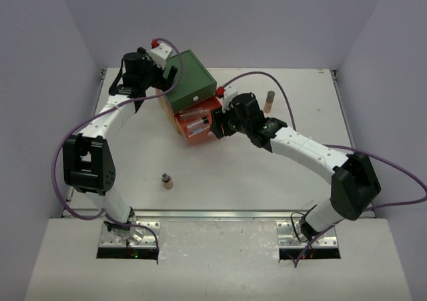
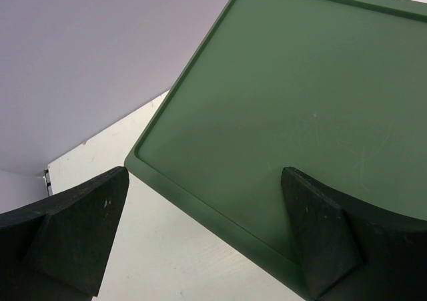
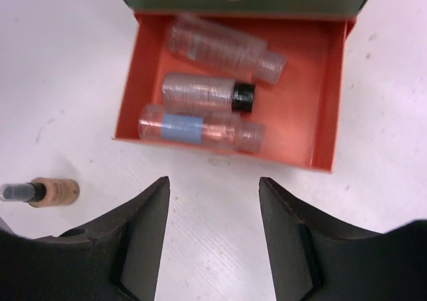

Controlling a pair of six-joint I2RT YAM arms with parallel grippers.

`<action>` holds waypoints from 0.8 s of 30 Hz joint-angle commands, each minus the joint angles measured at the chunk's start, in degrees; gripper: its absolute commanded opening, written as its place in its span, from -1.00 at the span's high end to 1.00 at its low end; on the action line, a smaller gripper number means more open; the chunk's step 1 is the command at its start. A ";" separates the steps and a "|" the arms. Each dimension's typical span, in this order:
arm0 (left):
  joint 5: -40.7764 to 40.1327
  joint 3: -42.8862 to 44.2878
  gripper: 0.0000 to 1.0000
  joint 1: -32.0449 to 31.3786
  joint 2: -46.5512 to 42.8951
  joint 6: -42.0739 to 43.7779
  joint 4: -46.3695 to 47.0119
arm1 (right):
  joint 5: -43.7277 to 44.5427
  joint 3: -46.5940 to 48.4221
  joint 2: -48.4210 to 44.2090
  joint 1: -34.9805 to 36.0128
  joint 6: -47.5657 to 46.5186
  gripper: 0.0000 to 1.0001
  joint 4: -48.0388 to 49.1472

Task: Organize the makeup

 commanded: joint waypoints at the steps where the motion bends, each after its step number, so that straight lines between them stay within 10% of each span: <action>1: -0.37 -1.29 -1.00 -0.32 3.73 -0.10 -11.40 | 3.16 -5.56 1.50 0.69 5.52 -0.11 6.37; 24: 0.54 -1.59 -1.00 -0.27 4.55 1.52 -11.40 | 6.20 -7.00 15.31 0.69 15.40 0.07 36.40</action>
